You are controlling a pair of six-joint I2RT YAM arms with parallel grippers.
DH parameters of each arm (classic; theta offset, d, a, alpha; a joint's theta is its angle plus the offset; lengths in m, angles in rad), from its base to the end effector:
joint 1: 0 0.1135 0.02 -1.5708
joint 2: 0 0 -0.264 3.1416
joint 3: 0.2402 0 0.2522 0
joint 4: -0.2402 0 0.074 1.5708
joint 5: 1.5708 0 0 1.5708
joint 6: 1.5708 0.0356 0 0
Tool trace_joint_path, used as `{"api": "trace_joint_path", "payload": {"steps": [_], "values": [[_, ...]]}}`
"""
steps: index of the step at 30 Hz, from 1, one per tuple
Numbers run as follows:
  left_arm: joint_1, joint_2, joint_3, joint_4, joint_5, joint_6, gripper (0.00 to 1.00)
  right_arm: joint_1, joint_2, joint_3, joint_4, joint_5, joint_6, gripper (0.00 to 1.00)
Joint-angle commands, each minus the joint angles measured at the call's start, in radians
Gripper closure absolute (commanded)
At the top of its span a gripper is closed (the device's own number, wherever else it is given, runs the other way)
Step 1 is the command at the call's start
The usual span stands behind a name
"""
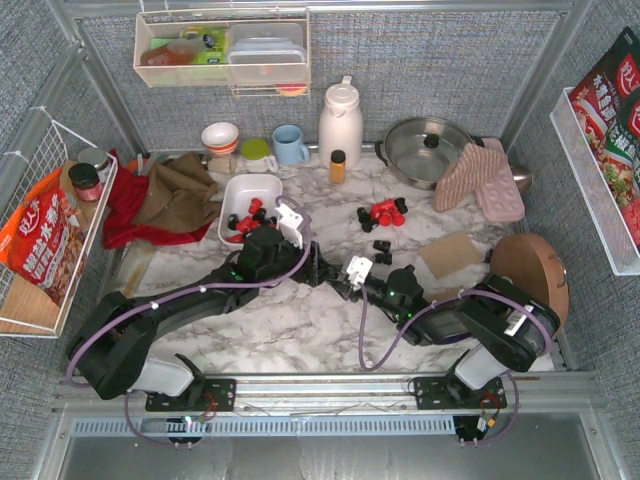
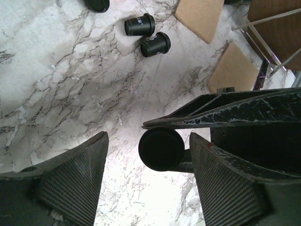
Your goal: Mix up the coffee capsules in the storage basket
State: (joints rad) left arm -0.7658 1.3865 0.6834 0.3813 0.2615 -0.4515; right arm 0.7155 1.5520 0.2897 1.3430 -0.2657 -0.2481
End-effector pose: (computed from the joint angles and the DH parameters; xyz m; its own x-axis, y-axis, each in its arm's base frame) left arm 0.2099 -0.2146 0.2261 -0.5744 -0.0324 -0.8179 0.6621 0.5692 -0.4875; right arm 0.1860 0.1741 0.1710 0.2629 -0.0854 -0.9610 -0.7901 0.5525 -0.2653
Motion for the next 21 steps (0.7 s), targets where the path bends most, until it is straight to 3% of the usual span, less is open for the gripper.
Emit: {"api": "trace_joint_path", "payload": {"steps": [1,7,10,13,17,21], "values": [[-0.004,0.01,0.009,-0.009,0.03,0.022,0.25,0.008,-0.009,-0.007,0.051,0.008,-0.039,0.82],[-0.006,0.023,0.012,-0.002,0.068,0.019,0.37,0.013,-0.017,-0.011,0.053,0.069,-0.047,0.81],[-0.005,0.021,0.013,0.006,0.045,0.016,0.54,0.016,-0.029,-0.009,0.041,0.109,-0.041,0.76],[-0.004,-0.01,0.009,0.01,-0.069,0.0,0.64,0.016,-0.052,-0.001,-0.006,0.134,-0.031,0.64],[-0.003,-0.079,0.005,0.003,-0.309,-0.042,0.65,0.016,-0.095,0.027,-0.111,0.182,0.005,0.43],[0.004,-0.144,-0.004,0.016,-0.566,-0.025,0.63,0.016,-0.147,0.066,-0.249,0.277,0.067,0.33]]}}
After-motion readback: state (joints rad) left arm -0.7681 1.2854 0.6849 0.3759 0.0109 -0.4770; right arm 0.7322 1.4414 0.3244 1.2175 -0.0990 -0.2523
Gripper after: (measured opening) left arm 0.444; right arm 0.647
